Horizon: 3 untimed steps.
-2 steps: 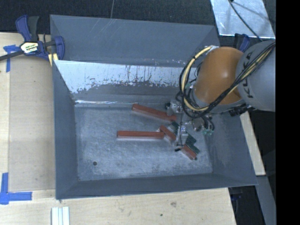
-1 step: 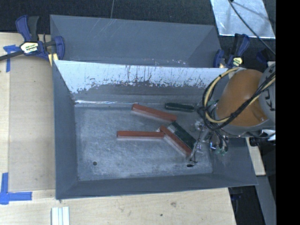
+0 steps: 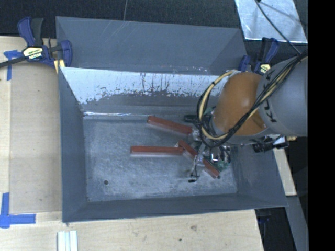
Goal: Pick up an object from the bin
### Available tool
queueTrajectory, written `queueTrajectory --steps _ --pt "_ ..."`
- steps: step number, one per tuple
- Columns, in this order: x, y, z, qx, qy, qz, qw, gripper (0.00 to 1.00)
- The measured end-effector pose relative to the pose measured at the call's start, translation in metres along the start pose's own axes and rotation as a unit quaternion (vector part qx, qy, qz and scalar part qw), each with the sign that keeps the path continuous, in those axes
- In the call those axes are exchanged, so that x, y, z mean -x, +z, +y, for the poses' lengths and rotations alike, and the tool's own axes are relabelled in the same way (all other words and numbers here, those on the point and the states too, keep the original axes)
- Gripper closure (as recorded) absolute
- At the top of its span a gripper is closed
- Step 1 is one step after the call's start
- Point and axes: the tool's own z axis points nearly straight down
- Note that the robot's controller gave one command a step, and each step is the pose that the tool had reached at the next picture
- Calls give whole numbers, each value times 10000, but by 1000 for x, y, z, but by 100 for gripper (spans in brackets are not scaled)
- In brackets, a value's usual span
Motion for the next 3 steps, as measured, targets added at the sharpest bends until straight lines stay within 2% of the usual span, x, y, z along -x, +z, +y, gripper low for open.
queueTrajectory --steps 1,3 --pt "-3 15 -61 15 2056 12 9786 100" --pt "-6 9 -63 -4 2050 34 9788 100"
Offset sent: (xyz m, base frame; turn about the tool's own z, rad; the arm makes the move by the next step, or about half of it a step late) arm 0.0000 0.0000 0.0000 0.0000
